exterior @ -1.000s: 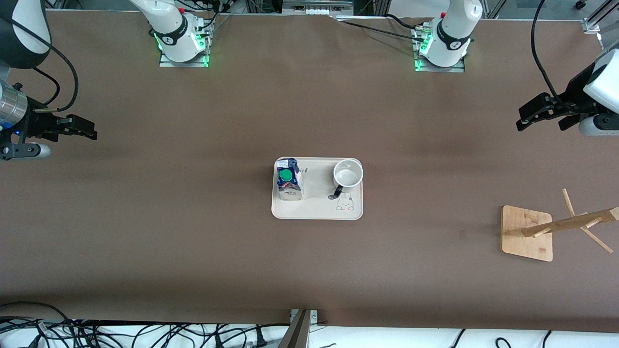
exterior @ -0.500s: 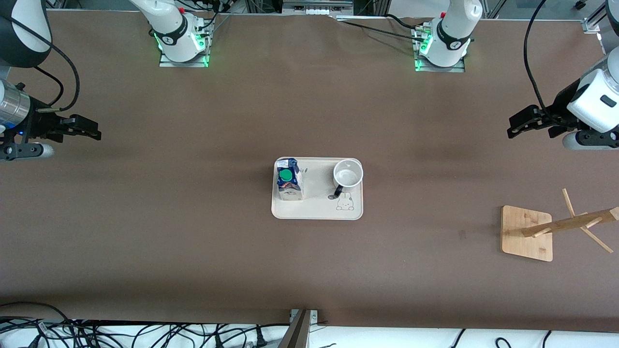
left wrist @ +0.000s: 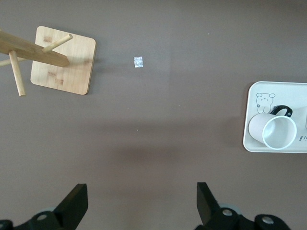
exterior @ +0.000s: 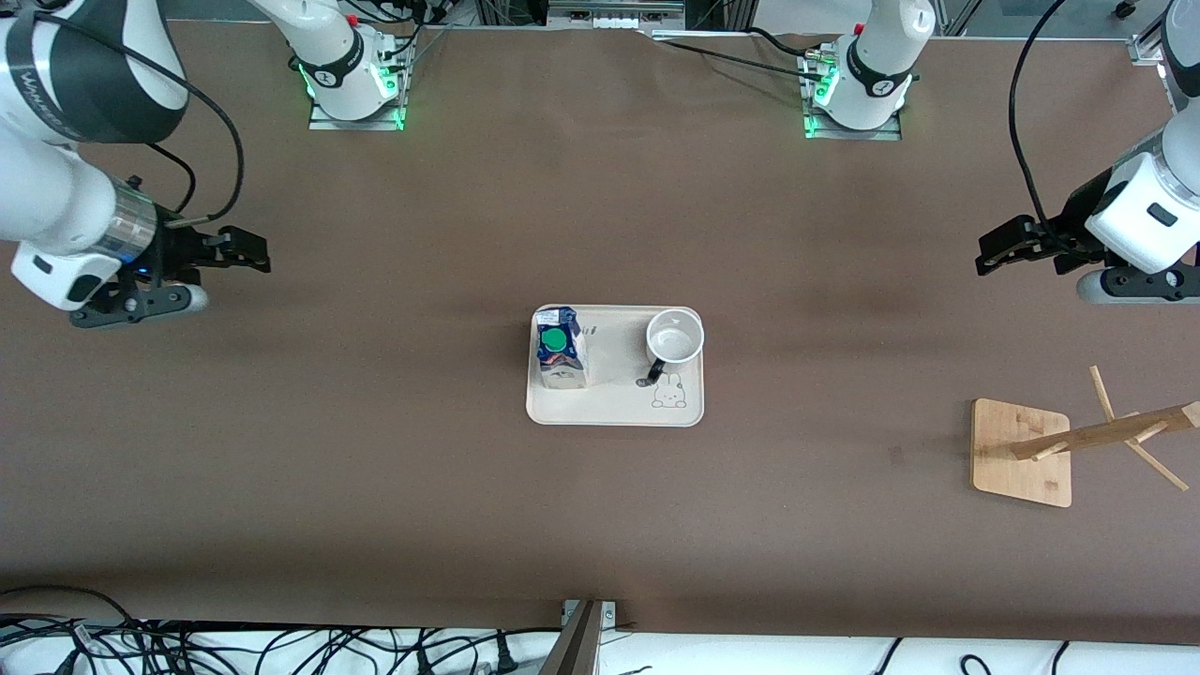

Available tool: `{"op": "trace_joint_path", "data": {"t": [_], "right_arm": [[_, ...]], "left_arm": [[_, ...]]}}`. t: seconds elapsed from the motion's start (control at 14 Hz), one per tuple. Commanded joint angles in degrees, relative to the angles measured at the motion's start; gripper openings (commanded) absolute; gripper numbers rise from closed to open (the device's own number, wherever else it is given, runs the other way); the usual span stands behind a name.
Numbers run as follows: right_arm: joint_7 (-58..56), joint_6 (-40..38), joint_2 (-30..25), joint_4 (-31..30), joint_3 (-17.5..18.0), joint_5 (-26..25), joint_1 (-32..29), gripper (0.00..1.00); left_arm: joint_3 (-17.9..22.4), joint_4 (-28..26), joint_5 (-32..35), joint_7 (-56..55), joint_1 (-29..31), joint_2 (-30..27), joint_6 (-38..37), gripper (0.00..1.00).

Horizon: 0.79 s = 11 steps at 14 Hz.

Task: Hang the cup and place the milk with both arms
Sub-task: 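Move the right gripper to the milk carton while the left gripper advances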

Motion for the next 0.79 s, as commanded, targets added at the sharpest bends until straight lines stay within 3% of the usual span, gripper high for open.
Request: {"op": "trace_joint_path", "data": {"t": [0.0, 0.36, 0.71], "right_arm": [[-0.05, -0.55, 2.17, 3.76, -0.19, 6.77, -0.16, 1.0], [3.62, -0.46, 11.05, 14.75, 0.51, 15.93, 3.08, 1.0], [17.08, 4.27, 15.37, 19.86, 0.42, 16.47, 8.97, 1.0]], "left_arm": [[-0.17, 1.44, 0.32, -0.39, -0.14, 2.84, -0.89, 1.0], [-0.26, 1.53, 1.03, -1.97, -3.04, 4.08, -2.12, 1.0], [-0.17, 1.44, 1.03, -1.98, -3.05, 5.75, -3.35, 1.0]]}}
